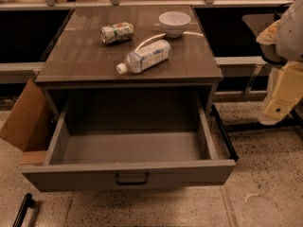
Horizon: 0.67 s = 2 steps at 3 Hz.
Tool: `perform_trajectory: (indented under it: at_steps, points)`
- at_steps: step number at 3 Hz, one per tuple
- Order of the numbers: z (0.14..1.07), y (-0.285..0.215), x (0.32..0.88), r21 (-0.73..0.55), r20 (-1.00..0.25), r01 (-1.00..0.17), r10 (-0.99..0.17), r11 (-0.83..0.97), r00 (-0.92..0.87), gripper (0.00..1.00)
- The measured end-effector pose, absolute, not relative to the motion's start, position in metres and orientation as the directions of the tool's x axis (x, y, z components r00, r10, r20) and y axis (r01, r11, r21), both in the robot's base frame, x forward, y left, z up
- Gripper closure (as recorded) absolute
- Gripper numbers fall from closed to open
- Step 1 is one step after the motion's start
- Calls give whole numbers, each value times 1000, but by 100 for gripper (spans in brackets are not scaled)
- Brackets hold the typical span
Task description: Place blue plastic bottle into top drawer
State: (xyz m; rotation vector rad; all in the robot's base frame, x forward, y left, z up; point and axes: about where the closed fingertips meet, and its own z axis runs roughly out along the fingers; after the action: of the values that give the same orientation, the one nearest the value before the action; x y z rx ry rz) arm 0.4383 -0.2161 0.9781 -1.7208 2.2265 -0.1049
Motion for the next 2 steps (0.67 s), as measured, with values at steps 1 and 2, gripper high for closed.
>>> perform_trajectory:
  at_steps: [1,2]
  points:
    - [978,-216,438,-253,-209,-929,-953,270,-220,0]
    - [976,-212,446,-253,-235,-926,-946,280,-222,0]
